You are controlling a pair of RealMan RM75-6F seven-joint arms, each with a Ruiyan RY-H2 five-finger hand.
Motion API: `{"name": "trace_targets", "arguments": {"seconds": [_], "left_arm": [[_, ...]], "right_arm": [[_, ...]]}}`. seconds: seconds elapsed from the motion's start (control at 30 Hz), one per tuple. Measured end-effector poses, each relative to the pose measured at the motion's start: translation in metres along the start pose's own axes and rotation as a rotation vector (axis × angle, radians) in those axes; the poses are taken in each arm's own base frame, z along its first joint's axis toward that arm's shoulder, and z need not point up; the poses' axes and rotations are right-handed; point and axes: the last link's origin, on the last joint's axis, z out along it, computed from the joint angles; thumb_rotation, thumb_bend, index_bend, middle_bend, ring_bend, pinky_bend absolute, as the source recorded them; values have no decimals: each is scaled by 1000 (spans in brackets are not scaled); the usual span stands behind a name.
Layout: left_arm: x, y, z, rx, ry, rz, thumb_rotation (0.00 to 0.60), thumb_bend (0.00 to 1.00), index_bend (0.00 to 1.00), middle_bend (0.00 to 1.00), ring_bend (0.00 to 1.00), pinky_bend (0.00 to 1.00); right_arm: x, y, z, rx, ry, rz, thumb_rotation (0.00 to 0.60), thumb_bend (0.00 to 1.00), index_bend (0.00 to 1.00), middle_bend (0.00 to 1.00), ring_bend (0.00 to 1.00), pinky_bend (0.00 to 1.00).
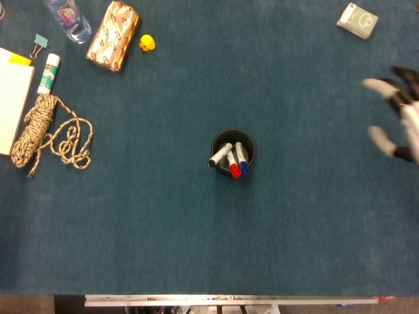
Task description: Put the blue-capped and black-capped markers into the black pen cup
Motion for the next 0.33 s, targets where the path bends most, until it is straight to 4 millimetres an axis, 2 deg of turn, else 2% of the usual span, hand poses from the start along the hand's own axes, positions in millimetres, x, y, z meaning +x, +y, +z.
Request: {"name": "trace_targets", "arguments": {"seconds": [0.17, 0.33], "left_arm": [[-3, 4, 6, -20, 12, -2, 600, 424, 357, 323, 322, 207], [-5, 8, 9, -39, 32, -3, 600, 424, 357, 323, 322, 207]], "right_arm": [[12, 34, -37, -119, 15, -51, 600, 313, 262, 295, 112, 121], [18, 52, -62, -186, 43, -51, 600, 313, 280, 305, 112, 121]]}}
